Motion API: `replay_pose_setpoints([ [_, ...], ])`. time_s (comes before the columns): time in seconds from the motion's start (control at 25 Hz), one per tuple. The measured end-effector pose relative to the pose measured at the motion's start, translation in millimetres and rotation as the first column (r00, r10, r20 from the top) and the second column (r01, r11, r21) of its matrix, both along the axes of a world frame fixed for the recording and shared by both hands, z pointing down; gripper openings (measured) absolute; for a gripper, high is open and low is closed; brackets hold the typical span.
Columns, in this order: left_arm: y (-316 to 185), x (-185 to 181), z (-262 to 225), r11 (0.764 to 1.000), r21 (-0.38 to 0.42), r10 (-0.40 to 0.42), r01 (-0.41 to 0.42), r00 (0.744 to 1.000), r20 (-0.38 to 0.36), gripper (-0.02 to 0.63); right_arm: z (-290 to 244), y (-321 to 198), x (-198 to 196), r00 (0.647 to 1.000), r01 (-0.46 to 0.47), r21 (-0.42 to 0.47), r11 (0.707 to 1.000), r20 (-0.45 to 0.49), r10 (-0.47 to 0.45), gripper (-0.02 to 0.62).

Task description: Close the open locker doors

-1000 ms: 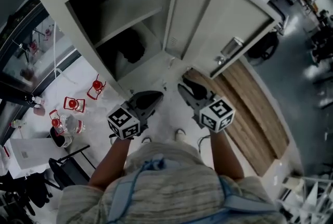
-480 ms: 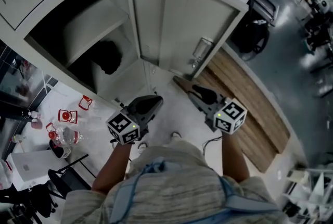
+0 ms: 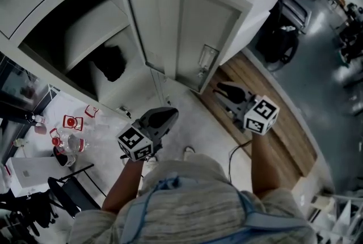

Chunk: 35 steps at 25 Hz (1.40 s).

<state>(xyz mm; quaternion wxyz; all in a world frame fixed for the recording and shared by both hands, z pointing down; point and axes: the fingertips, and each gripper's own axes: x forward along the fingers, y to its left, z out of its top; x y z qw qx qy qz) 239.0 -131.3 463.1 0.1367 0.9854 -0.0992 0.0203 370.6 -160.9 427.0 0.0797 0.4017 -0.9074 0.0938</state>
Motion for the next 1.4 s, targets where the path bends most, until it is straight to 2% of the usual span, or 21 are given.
replay_pose_setpoints([
  [0.24, 3, 5, -1, 0.998, -0.007, -0.056, 0.056, 0.998, 0.015, 0.003, -6, -20, 2, 0.994, 0.105, 0.024, 0.994, -0.014, -0.104, 0.083],
  [0.6, -3, 4, 0, 0.992, 0.011, -0.125, 0.125, 0.992, 0.023, 0.003, -7, -30, -12, 0.967, 0.254, 0.027, 0.967, -0.027, -0.253, 0.083],
  [0.84, -2, 5, 0, 0.990, 0.006, -0.140, 0.140, 0.990, 0.025, 0.003, -6, -31, -12, 0.959, 0.282, 0.042, 0.958, -0.041, -0.281, 0.083],
  [1.4, -5, -13, -1, 0.988, 0.014, -0.153, 0.153, 0.988, 0.012, 0.003, -7, -22, -22, 0.965, 0.259, 0.051, 0.964, -0.042, -0.257, 0.081],
])
